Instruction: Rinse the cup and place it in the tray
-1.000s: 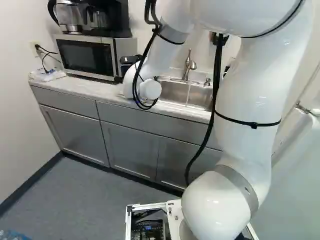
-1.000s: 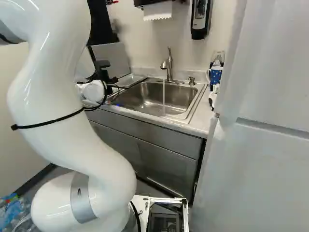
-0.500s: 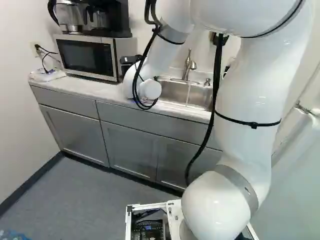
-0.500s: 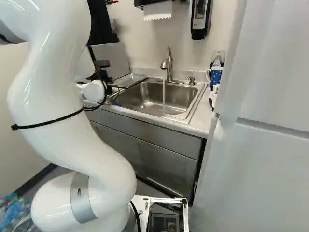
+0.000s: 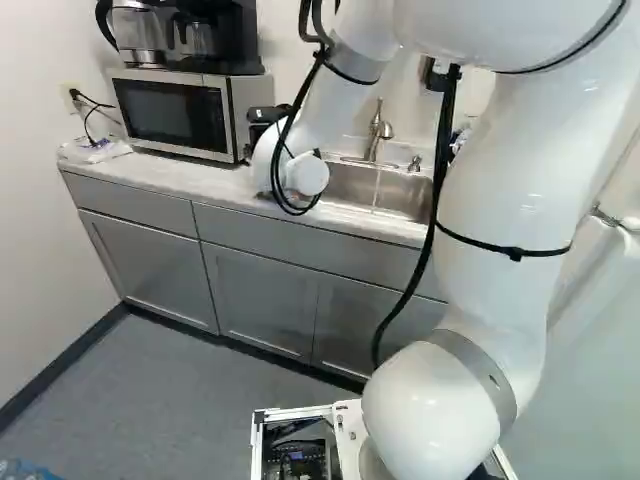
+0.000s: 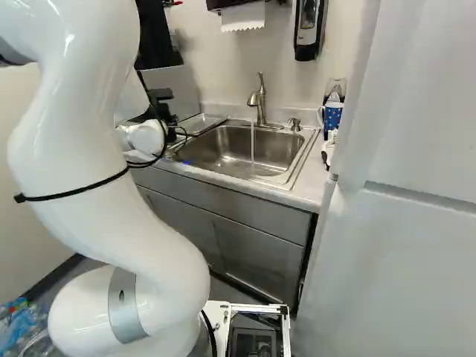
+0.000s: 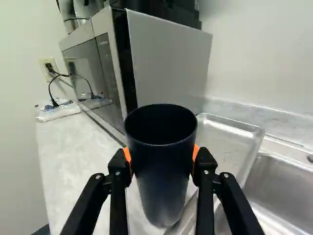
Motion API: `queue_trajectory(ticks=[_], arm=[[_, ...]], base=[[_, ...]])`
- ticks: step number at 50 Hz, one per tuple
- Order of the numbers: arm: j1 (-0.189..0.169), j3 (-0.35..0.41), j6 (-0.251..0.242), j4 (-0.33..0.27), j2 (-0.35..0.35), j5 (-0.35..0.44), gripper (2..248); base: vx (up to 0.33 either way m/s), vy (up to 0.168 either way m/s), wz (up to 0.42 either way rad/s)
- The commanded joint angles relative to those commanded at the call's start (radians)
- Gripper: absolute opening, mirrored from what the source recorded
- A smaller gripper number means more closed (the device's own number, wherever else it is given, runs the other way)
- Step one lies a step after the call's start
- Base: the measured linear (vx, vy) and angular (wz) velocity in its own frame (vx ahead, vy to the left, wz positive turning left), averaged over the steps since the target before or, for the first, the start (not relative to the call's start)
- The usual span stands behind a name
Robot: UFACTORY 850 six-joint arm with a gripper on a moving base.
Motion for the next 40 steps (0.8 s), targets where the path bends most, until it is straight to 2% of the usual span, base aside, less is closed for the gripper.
queue_trajectory(ticks=[40], arm=[[-0.111,0.046,0.000,0.000,0.084,0.000,125]], base=[[0.000,0.000,0.000]])
